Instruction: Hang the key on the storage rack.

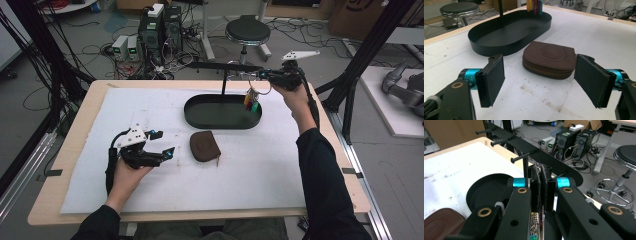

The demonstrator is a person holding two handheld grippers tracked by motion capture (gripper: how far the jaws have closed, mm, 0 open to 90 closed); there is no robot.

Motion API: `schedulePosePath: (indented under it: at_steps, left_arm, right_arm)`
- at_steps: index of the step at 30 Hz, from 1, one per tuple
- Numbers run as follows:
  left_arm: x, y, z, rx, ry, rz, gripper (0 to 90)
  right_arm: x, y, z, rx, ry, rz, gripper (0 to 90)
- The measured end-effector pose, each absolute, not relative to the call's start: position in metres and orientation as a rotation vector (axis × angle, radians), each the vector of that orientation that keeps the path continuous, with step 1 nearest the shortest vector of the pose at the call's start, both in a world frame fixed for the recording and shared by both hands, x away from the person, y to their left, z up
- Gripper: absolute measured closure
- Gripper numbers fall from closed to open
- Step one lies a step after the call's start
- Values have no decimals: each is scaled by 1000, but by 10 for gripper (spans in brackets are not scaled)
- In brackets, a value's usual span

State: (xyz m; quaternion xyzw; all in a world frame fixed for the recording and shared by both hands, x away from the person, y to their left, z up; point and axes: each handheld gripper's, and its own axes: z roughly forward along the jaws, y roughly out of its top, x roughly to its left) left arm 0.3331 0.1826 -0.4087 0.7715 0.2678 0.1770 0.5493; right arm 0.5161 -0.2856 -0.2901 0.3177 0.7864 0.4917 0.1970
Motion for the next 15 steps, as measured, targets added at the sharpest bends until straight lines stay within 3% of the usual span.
schedulePosePath:
  at_steps: [15]
  left_arm:
    - [333, 183, -408, 1823, 637, 430, 243]
  right_arm:
    - [522, -288, -295, 944, 2177, 1363, 878]
